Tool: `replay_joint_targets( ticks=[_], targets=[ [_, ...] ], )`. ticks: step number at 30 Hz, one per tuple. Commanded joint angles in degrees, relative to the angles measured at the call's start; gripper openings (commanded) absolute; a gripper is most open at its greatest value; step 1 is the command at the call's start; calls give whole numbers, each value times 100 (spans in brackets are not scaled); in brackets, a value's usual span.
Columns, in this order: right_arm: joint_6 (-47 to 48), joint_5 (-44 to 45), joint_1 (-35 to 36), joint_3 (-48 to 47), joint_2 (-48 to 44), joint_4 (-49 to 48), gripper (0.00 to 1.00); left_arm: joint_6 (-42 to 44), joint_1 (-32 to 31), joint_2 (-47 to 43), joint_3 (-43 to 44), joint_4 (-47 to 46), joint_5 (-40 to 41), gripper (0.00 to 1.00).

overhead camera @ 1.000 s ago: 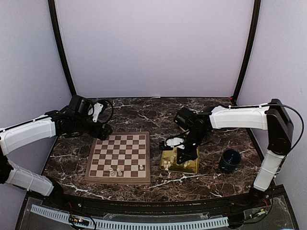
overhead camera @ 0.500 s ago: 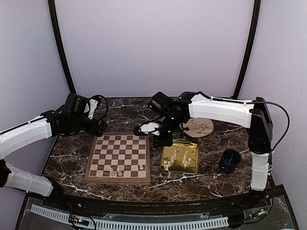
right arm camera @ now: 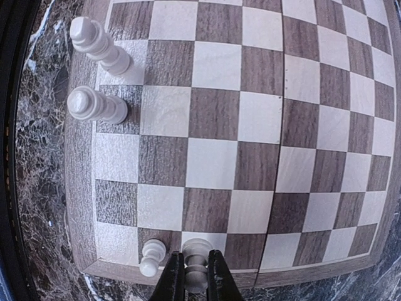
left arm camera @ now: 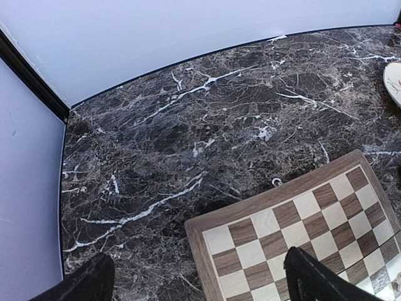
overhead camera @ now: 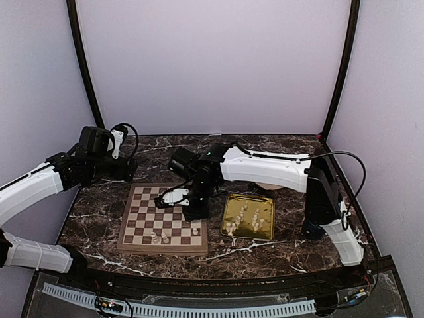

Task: Set up the chess pieces on the board
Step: Place the pawn at g2.

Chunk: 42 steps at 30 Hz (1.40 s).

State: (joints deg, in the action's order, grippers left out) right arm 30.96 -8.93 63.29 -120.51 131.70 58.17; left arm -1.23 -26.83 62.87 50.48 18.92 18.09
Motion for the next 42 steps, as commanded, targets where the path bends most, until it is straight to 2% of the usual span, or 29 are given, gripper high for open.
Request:
replay_joint_targets(
  ticks=[1,18,42],
  targets=[
    [-46,31,91,-305,140,216,6,-52,40,-131,-83,-77,33,97],
    [-71,-395,166,-623,624,363,6,-13,46,-108,-91,-98,-37,94],
    [-6,-355,246,-514,751,422,8,32,49,-73,-88,-86,-148,93]
  ],
)
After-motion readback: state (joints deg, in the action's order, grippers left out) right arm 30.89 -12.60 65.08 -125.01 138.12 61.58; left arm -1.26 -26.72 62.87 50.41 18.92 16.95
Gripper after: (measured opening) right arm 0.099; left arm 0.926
